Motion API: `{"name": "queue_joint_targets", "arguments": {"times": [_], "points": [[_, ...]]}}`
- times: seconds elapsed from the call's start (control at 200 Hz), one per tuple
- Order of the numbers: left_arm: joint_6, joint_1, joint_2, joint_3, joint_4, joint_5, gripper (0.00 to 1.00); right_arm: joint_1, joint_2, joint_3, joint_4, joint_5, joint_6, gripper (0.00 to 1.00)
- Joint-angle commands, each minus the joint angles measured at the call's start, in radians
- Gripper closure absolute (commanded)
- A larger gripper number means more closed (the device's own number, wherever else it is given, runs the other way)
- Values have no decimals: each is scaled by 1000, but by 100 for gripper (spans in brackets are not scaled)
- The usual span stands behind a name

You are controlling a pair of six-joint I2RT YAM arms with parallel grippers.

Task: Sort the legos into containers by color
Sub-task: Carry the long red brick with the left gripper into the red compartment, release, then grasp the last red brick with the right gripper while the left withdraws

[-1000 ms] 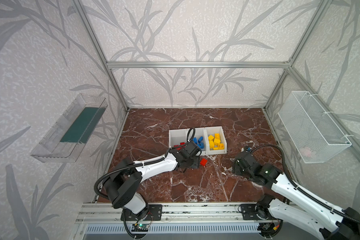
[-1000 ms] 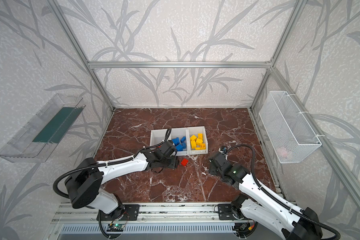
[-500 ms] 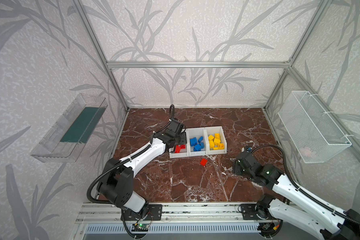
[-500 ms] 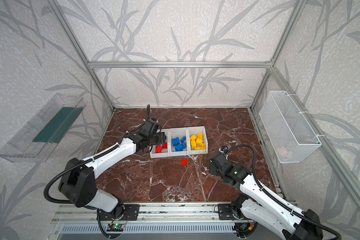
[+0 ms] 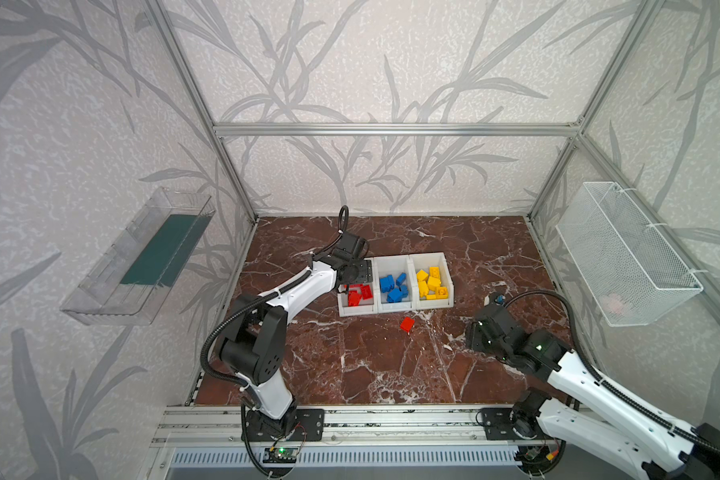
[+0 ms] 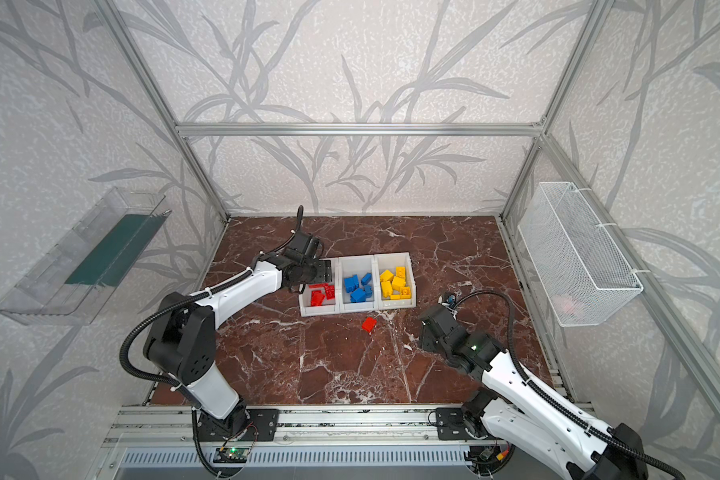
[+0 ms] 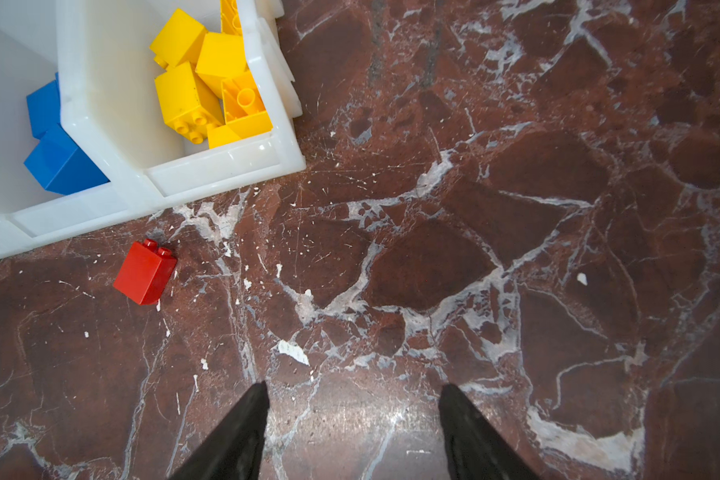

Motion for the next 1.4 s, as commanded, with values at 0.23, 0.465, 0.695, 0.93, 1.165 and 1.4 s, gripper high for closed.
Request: {"name": "queue_joint_targets", "arguments": {"times": [0.23,0.465,0.695,0.93,1.165,1.4], "points": [[-47,10,-347,-283,120,28,14,-5,151,-1,173,-213,-232,33],[-52,27,-668,-505,85,-103,9,6,380,113,242,-351,-387,34],[-123,31,-868,-639,61,-114,9,39,627,294,258,-443,-590,36],[-137,32,-900,-658,29,-107,9,61,821,458,235,-451,-719,38],[-114,32,-914,-648,3,-122,9,83,929,525,233,-429,-763,39],[-116,32,-930,-663,-1,-125,9,86,969,529,238,-434,-768,40]]}}
